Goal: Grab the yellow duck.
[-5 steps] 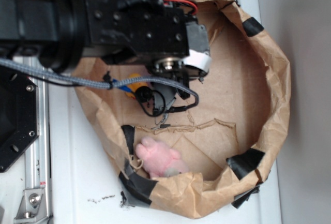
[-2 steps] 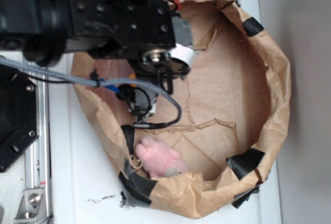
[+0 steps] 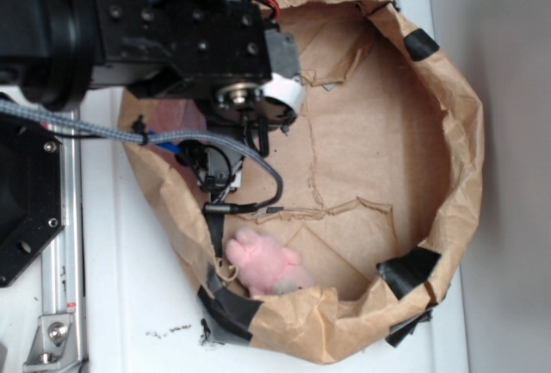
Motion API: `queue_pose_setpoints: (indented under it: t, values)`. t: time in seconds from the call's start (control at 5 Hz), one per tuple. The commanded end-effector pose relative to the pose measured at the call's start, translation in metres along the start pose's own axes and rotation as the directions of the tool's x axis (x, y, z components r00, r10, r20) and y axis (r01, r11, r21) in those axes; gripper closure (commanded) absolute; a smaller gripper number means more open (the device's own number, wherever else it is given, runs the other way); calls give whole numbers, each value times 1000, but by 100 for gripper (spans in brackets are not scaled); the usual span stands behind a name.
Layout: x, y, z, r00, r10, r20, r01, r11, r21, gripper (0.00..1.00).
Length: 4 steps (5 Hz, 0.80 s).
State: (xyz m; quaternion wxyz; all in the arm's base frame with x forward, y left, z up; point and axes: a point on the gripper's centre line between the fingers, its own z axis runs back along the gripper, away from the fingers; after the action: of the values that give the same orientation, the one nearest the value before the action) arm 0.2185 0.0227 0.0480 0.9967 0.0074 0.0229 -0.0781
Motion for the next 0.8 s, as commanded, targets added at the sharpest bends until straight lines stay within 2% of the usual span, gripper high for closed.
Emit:
queue_pose_setpoints:
  t: [0.0,0.2,0.4,0.6]
  values:
    - [1,-10,-5,999,-36,15,36,999,-37,0]
    - [10,-13,-19,999,-43,28,43,999,-24,0]
    - [15,-11,-30,999,-34,17,35,999,-23,0]
    - [16,-11,-31,999,-27,22,28,999,-19,100]
